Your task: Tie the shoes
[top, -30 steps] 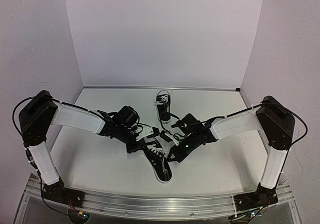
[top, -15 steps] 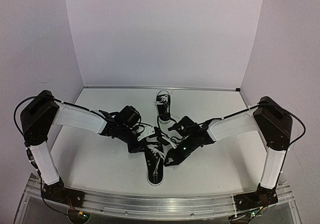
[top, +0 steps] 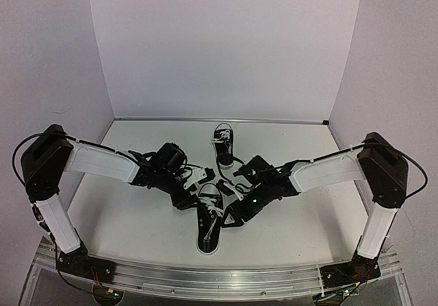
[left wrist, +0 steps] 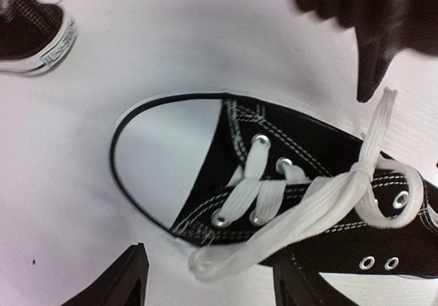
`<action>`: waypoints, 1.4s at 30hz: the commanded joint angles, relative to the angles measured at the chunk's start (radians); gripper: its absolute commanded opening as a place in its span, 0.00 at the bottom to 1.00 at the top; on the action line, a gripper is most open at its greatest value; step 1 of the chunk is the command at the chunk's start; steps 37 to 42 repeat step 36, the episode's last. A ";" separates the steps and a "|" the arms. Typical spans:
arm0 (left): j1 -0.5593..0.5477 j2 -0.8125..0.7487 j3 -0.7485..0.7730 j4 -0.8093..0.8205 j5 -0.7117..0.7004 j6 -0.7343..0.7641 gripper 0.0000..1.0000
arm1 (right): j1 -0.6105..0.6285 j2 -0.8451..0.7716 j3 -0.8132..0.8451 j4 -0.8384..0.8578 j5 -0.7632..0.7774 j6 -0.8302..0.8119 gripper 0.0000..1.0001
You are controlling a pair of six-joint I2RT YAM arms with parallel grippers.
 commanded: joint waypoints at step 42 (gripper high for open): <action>0.057 -0.599 -0.442 -0.015 -0.355 -0.918 1.00 | 0.018 -0.381 -0.412 0.437 0.222 0.411 0.98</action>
